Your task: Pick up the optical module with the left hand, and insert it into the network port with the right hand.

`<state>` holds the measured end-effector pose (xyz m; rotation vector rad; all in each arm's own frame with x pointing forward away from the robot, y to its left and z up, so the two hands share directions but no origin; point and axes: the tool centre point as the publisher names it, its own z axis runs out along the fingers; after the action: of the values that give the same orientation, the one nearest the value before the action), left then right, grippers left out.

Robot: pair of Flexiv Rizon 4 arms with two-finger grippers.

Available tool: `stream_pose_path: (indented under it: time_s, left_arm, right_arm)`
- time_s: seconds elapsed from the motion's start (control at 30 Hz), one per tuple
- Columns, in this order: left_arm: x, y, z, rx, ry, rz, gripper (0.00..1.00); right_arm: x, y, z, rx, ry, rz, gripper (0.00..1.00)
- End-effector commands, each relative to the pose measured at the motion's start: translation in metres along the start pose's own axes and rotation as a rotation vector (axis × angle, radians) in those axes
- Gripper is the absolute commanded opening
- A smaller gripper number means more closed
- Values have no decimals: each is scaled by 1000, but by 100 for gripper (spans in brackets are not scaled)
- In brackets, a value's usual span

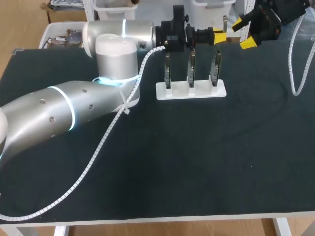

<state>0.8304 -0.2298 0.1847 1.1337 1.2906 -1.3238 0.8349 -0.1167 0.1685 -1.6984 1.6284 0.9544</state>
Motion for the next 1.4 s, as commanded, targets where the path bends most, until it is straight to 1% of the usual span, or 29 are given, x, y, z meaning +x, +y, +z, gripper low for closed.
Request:
stream_pose_path:
  time_s: [0.03, 0.27, 0.4, 0.63, 1.0, 1.4]
  left_arm:
    - [-1, -8, -2, -23, 0, 2, 0]
    - [-2, -8, -3, -21, 6, 4, 0]
    - [-4, -8, -2, -23, 27, 15, 0]
    - [-4, -7, 0, -12, 26, 16, 0]
    - [0, -5, -3, -17, 23, 7, 0]
    - [0, -4, -4, -20, 22, 7, 0]
  right_arm:
    - [0, -8, -2, -948, -2, 0, 100]
    - [0, -8, -2, -948, -2, 0, 100]
    - [0, -8, -2, -948, -2, 0, 100]
    - [0, -8, -2, -948, -2, 0, 100]
    - [0, -8, -2, -948, -2, 0, 100]
    - [0, -8, -2, -948, -2, 0, 100]
